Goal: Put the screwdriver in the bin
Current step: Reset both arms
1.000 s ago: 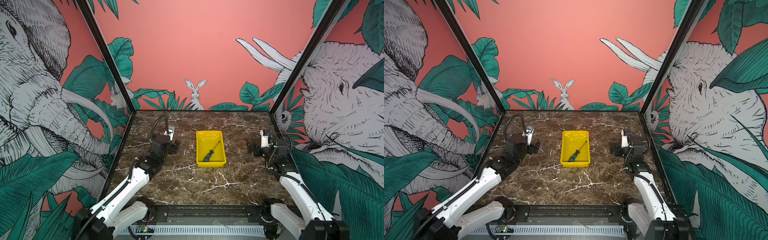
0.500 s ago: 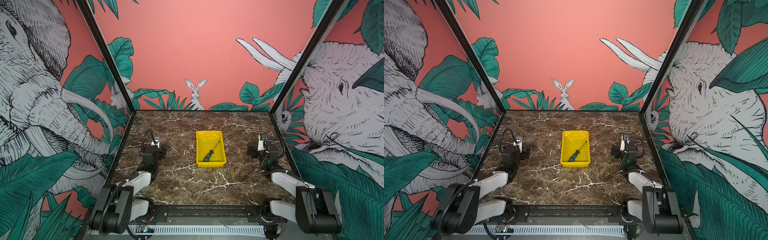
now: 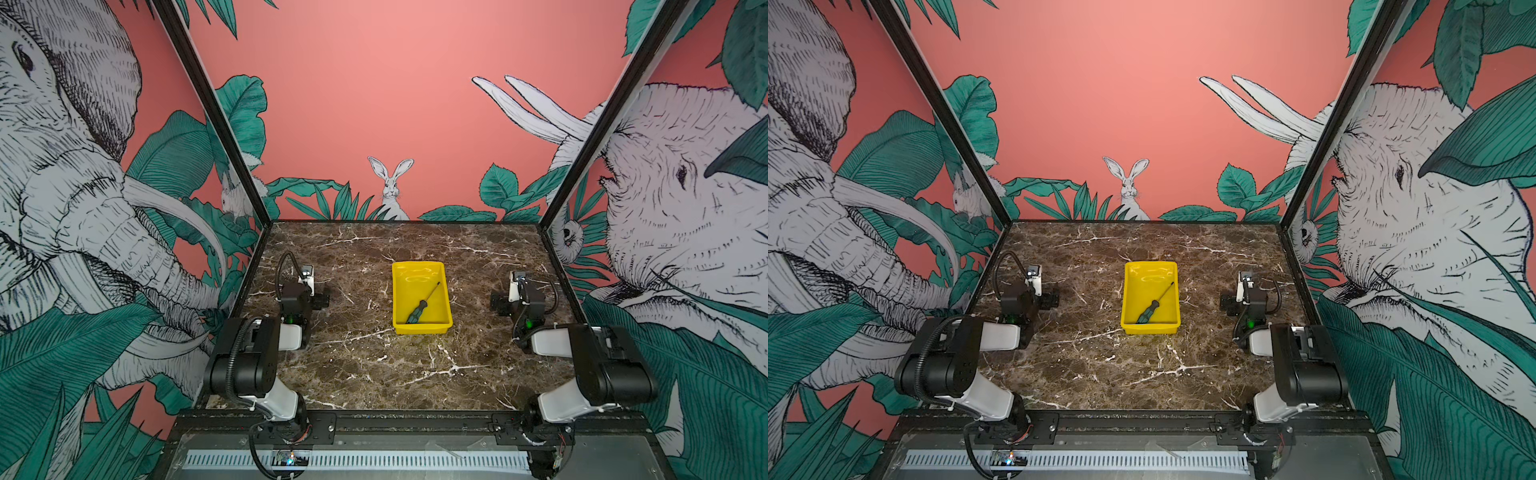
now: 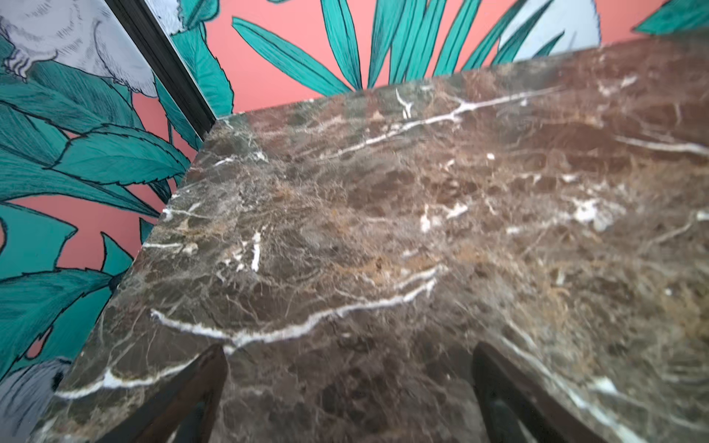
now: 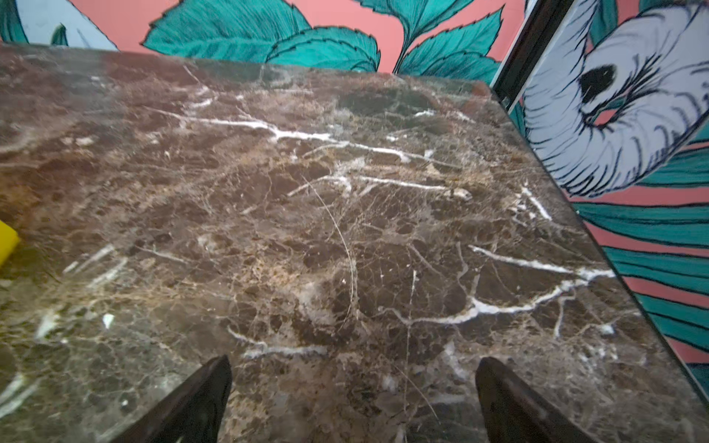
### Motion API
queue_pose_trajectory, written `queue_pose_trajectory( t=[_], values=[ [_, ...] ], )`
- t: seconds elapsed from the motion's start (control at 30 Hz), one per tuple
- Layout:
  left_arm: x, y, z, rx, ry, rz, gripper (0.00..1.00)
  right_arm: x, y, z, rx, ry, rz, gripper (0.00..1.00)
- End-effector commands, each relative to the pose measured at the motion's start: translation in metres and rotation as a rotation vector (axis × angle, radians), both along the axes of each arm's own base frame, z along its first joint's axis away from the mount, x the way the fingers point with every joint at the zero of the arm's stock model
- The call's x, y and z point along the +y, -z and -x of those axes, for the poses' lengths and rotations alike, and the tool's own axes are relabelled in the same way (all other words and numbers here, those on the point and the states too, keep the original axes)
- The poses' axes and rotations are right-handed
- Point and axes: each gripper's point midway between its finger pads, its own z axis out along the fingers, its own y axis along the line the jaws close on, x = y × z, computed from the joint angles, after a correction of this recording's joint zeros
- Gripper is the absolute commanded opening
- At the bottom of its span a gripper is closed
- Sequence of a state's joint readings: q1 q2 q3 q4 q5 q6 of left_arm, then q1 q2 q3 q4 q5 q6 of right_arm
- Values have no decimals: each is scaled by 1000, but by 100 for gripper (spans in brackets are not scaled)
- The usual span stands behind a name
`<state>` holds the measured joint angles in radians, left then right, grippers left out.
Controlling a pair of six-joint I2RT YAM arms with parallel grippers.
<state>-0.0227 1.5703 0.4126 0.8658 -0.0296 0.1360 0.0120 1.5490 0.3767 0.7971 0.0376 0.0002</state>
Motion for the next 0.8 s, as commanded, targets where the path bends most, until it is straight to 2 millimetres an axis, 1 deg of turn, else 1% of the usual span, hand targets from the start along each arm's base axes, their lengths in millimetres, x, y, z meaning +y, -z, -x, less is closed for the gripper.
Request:
queue_pose_trajectory(
  t=[0.0, 0.17, 0.33, 0.37, 0.77],
  values=[
    [-11, -7, -2, -20, 53, 40, 100, -2, -31, -16, -129, 10, -9, 99],
    [-11, -7, -1, -15, 52, 42, 100, -5, -30, -14, -126, 32, -4, 99],
    [-11, -7, -1, -13, 50, 43, 100, -1, -31, -16, -126, 7, 3, 99],
    [-7, -6, -1, -12, 28, 38, 100, 0, -31, -16, -123, 7, 4, 99],
    [-7, -7, -1, -14, 25, 39, 100, 0, -31, -16, -124, 4, 2, 99]
  ],
)
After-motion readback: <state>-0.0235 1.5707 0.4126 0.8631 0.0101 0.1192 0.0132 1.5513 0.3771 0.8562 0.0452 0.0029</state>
